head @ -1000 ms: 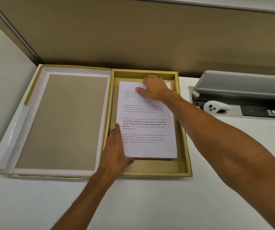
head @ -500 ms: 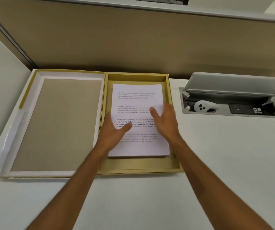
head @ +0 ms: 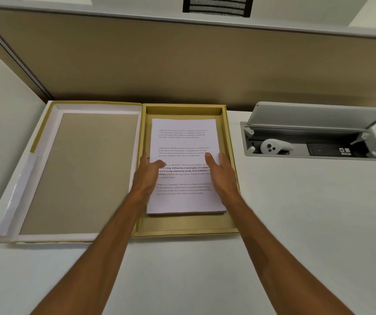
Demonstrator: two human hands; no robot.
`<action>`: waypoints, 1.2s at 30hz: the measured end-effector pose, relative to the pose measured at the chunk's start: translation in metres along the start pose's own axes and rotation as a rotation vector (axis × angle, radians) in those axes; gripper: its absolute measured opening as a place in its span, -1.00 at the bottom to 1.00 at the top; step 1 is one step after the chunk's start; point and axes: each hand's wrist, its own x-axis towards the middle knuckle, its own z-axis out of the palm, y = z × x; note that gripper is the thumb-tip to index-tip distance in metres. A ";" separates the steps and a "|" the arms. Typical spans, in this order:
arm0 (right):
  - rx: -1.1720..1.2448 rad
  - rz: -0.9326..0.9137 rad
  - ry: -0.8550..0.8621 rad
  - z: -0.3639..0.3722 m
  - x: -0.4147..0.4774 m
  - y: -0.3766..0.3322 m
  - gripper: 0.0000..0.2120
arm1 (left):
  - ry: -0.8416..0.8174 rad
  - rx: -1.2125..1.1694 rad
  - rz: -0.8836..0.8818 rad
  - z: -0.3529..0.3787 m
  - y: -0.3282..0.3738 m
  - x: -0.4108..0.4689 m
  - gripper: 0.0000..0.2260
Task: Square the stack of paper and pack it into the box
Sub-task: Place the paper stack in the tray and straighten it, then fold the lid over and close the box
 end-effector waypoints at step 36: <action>-1.149 -0.596 -0.081 0.081 -0.211 0.075 -0.36 | 0.780 -0.404 -0.365 -0.062 -0.099 -0.129 -0.47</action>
